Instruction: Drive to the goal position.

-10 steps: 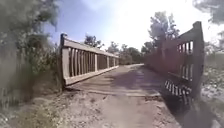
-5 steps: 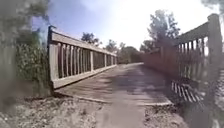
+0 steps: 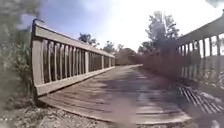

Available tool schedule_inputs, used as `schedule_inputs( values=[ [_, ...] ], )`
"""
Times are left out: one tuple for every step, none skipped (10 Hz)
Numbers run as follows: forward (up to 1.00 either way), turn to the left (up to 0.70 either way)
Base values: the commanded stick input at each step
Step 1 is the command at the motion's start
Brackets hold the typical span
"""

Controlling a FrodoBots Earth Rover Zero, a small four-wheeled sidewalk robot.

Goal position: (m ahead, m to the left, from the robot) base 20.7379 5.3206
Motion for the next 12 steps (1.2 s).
schedule_inputs(
  values=[
    [0.70,0.00],
    [0.70,0.00],
    [0.70,0.00],
    [0.70,0.00],
    [0.70,0.00],
    [0.70,0.00],
    [0.70,0.00],
    [0.70,0.00],
    [0.70,0.00],
    [0.70,0.00],
    [0.70,0.00],
    [0.70,0.00]
  ],
)
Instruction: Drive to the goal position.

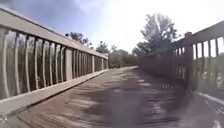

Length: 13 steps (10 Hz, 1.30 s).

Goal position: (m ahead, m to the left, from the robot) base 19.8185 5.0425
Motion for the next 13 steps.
schedule_inputs(
  values=[
    [0.70,0.00],
    [0.70,0.00],
    [0.70,0.00],
    [0.70,0.00],
    [0.70,0.00],
    [0.70,0.00],
    [0.70,0.00],
    [0.70,0.00],
    [0.70,-0.08],
    [0.70,-0.20],
    [0.70,-0.30],
    [0.70,-0.25],
    [0.70,-0.03]
  ],
)
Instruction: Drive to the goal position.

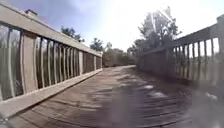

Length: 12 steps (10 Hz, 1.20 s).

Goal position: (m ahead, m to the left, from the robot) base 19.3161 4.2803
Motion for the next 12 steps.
schedule_inputs(
  values=[
    [0.70,0.00],
    [0.70,0.00],
    [0.70,0.00],
    [0.70,0.00],
    [0.70,0.00],
    [0.70,0.00],
    [0.70,0.00],
    [0.70,0.00],
    [0.70,0.00],
    [0.70,0.00],
    [0.70,0.00],
    [0.70,0.00]
  ],
)
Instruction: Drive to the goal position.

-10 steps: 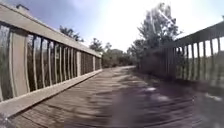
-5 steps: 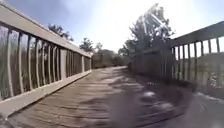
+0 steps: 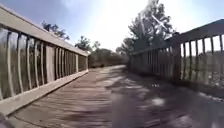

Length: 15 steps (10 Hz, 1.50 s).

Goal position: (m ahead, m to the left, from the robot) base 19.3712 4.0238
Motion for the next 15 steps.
schedule_inputs(
  values=[
    [0.70,0.00],
    [0.70,0.00],
    [0.70,0.00],
    [0.70,0.00],
    [0.70,0.00],
    [0.70,0.00],
    [0.70,0.01],
    [0.70,0.07],
    [0.70,0.12],
    [0.70,0.18],
    [0.70,0.24],
    [0.70,0.23],
    [0.70,0.19],
    [0.70,0.14],
    [0.70,0.09]
  ],
)
